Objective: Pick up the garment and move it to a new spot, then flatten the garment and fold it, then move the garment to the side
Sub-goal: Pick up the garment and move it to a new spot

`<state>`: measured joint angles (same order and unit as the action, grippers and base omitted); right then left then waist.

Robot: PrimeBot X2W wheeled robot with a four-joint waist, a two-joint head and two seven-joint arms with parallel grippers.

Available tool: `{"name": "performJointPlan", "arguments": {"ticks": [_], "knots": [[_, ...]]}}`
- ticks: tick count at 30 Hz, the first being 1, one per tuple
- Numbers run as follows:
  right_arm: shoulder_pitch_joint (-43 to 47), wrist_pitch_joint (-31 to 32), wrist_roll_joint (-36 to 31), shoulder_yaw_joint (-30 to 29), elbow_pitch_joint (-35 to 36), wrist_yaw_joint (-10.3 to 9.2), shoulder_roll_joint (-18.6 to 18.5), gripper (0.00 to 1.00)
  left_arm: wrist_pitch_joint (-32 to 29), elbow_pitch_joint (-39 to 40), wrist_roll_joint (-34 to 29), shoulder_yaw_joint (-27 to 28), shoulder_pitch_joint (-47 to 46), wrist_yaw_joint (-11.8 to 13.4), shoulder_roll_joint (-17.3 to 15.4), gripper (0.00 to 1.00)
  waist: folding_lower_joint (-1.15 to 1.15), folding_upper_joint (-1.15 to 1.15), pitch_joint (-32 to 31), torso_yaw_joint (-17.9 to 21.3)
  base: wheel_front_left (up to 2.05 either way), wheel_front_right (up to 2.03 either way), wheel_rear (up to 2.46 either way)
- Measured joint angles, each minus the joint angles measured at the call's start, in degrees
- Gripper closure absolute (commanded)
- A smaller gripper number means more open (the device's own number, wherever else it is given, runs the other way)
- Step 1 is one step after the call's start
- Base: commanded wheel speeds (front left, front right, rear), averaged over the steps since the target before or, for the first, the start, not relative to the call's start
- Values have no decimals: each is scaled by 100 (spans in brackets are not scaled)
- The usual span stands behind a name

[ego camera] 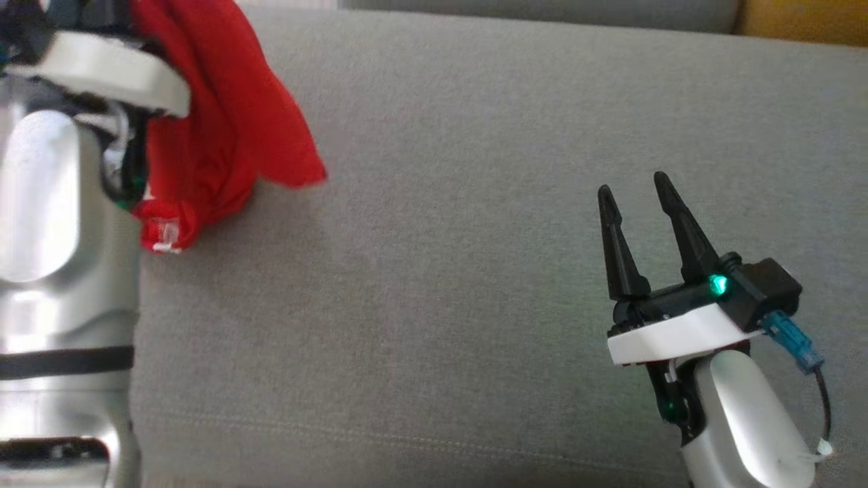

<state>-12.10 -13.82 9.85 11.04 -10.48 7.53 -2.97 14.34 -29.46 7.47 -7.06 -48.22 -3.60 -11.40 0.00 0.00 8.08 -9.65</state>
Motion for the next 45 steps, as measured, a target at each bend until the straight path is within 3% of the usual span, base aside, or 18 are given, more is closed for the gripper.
{"name": "performJointPlan", "arguments": {"ticks": [9,19,25,32,33,34,35,40,45], "knots": [[-18,-56,237,26,-36,0,1,0,-734,1134,198,-555,-56,-93,646,100,0,0,-138,537,0,0,0],[-214,-56,396,22,199,0,-1,0,-1025,1497,356,-1042,-459,108,915,100,0,0,102,1372,0,0,0],[-373,-56,586,60,377,0,0,0,-965,1191,274,-1408,-691,328,951,100,0,0,420,1957,0,0,0],[-470,-57,744,149,543,0,1,0,-669,2,269,-1897,-630,554,959,100,0,0,897,2507,0,0,0],[-511,-57,767,155,561,0,1,0,-659,-192,271,-1996,-586,563,959,84,0,0,963,2570,0,0,0],[-542,-57,784,156,577,0,1,0,-630,-385,271,-2106,-533,563,959,21,0,0,1025,2627,0,0,0],[-570,-57,788,157,578,0,1,0,-577,-544,289,-2209,-472,564,957,0,-1,0,1079,2678,0,0,0],[-602,-57,781,100,580,0,0,0,-290,-948,578,-2416,-360,635,964,0,-1,0,1197,2726,0,0,0],[-571,-57,587,-46,469,0,2,0,-30,-947,787,-2161,-383,751,924,0,0,0,999,2356,0,0,0]]}}
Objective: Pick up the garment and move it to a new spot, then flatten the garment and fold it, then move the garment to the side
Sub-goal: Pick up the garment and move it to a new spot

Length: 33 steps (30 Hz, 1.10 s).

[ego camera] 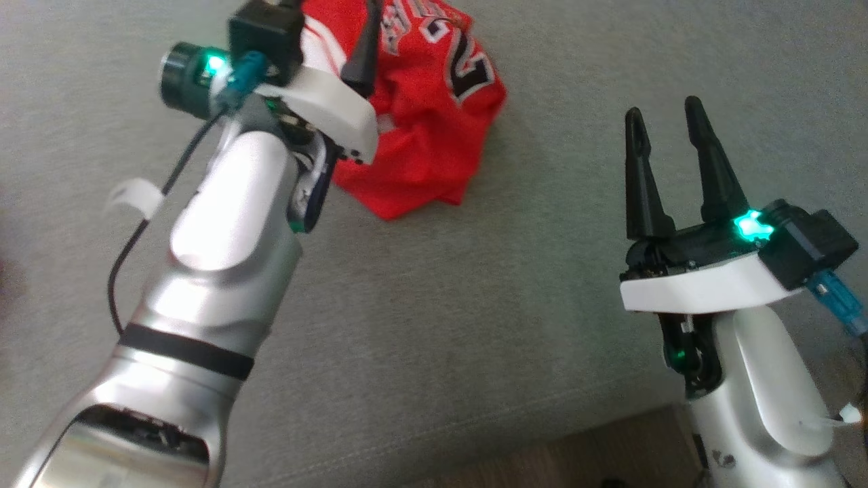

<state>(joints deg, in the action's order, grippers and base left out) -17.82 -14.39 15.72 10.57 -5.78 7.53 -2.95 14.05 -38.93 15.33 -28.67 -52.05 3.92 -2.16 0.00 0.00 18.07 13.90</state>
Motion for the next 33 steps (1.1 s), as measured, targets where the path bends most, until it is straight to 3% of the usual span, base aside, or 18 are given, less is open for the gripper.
{"name": "performJointPlan", "arguments": {"ticks": [6,14,18,25,33], "knots": [[355,-3,-309,-247,-171,0,1,0,64,611,92,327,422,-1,-266,0,0,0,-343,-606,0,0,0],[960,-7,-599,-463,-365,0,9,0,65,1590,169,593,2358,-89,-673,0,0,0,-930,-1472,0,0,0],[1189,-7,-623,-524,-392,0,15,0,65,2174,203,855,3264,-78,-721,0,0,0,-1244,-1765,0,0,0],[1379,-7,-621,-513,-453,0,20,0,65,3004,77,1337,4572,112,-502,0,1,0,-1659,-1931,0,0,0],[1414,-7,-620,-359,-533,0,20,0,65,3271,-230,1493,4805,-47,-267,0,0,0,-1704,-1884,0,0,0]]}}
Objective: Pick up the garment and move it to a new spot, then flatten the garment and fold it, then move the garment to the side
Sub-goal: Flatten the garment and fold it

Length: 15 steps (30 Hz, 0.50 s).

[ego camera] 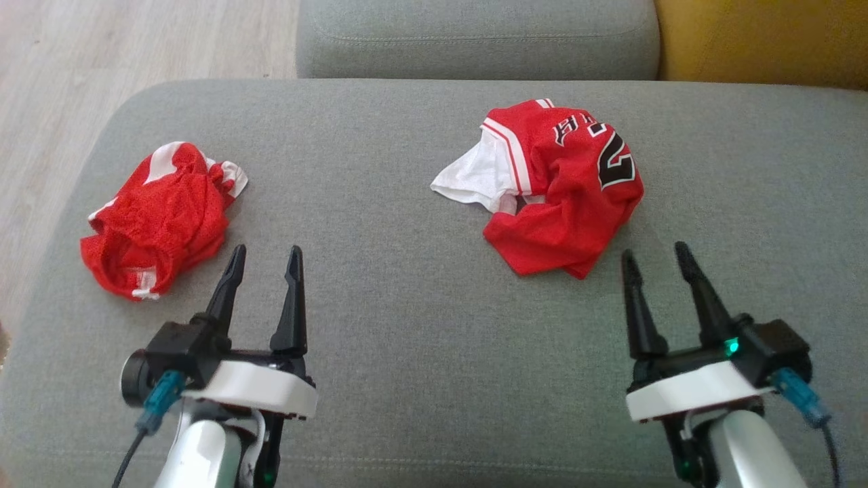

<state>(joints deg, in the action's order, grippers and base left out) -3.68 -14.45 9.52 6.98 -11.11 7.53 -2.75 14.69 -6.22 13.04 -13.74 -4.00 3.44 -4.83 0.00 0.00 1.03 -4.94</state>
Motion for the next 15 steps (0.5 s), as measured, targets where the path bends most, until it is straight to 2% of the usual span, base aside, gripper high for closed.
{"name": "performJointPlan", "arguments": {"ticks": [6,15], "knots": [[-94,153,64,485,-349,0,0,0,0,-51,-145,149,-12,-203,81,0,0,0,134,-90,0,0,0],[-1001,538,133,465,-1471,0,-4,0,0,-266,-187,110,-55,-368,164,0,0,0,383,-439,0,0,0]]}}
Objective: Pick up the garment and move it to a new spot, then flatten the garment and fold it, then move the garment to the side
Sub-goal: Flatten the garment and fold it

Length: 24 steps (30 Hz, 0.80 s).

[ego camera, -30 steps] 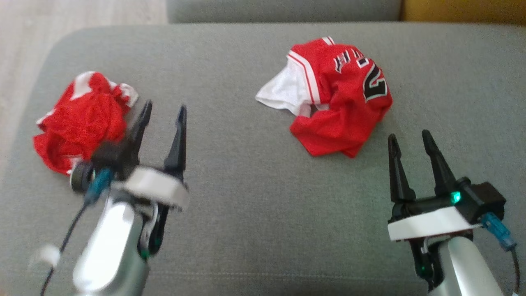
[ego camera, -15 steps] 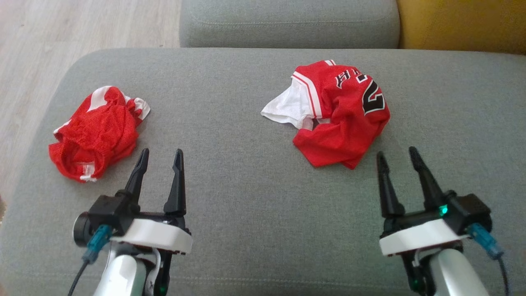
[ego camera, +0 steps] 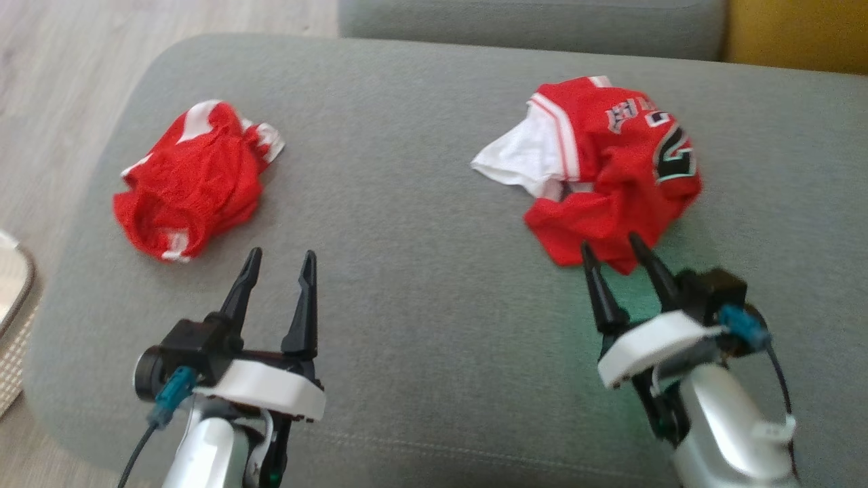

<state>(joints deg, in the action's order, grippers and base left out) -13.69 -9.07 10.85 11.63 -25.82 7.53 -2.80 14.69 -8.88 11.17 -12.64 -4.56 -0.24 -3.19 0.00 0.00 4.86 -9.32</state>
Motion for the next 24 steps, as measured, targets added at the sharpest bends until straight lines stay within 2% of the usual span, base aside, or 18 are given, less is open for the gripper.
{"name": "performJointPlan", "arguments": {"ticks": [4,11,19,20,21,22,24], "knots": [[-508,62,-213,-152,-635,0,-10,0,0,-57,0,-75,-97,-63,24,0,0,0,126,-240,0,0,0],[-1332,259,-1102,-582,-1599,0,-19,0,0,-113,125,-202,-226,-77,47,0,0,0,378,-666,0,0,0],[-1641,534,-1870,-940,-2346,0,-38,0,0,-134,330,-348,-331,19,54,0,0,0,575,-1026,0,0,0],[-1644,558,-1913,-945,-2408,0,-38,5,0,-134,330,-353,-331,29,55,0,0,0,586,-1041,0,0,0],[-1643,558,-1945,-944,-2462,0,-40,91,0,-135,330,-356,-331,40,55,0,-1,0,586,-1045,0,0,0],[-1643,558,-1979,-937,-2505,0,-40,100,0,-137,330,-357,-332,57,55,0,-1,0,572,-1039,0,0,0],[-1642,532,-2001,-912,-2531,0,-40,100,0,-155,332,-353,-331,75,55,0,0,0,522,-1009,0,0,0]]}}
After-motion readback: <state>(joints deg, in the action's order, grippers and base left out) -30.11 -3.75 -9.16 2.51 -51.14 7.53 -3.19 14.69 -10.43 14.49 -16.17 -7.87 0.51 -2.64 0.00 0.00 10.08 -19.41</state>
